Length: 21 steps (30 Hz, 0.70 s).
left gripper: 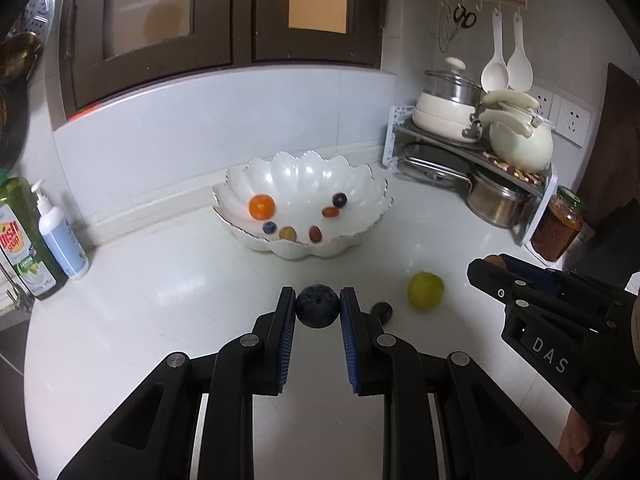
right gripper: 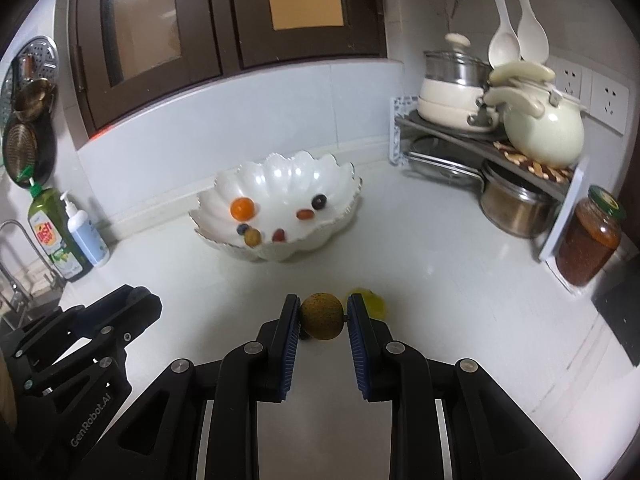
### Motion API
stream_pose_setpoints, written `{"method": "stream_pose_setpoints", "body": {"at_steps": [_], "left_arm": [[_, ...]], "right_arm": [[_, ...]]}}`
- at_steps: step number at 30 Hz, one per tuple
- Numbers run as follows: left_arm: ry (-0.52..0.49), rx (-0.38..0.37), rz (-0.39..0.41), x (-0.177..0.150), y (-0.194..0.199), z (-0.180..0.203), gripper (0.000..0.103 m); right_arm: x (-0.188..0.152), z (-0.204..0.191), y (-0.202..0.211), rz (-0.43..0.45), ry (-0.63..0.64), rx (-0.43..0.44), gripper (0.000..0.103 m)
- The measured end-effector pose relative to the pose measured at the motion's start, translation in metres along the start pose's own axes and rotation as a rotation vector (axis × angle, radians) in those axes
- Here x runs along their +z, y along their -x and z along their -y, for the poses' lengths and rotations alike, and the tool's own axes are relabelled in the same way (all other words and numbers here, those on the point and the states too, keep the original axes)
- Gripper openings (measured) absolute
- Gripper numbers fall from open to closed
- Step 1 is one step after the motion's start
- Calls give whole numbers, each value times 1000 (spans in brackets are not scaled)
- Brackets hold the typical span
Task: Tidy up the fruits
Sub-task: 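Lift and carry the blueberry and yellow-brown fruit with both tools toward the bowl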
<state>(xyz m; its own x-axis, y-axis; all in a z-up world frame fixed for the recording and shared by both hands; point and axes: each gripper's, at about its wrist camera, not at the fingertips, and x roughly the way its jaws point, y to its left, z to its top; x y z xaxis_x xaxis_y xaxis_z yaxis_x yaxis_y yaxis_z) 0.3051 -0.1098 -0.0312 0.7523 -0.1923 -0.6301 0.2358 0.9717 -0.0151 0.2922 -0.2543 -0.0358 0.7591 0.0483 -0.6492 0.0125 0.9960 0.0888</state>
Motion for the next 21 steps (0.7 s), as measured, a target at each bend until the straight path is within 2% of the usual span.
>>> {"method": "stream_pose_setpoints", "body": {"at_steps": [11,21], "left_arm": [[-2,29,76,24,9,-22,23],[-2,16,131,48,10,-29,23]], "right_arm": [[27,-28,-1,58,27,37,25],[50,-38,2,124,45,39,25]]}}
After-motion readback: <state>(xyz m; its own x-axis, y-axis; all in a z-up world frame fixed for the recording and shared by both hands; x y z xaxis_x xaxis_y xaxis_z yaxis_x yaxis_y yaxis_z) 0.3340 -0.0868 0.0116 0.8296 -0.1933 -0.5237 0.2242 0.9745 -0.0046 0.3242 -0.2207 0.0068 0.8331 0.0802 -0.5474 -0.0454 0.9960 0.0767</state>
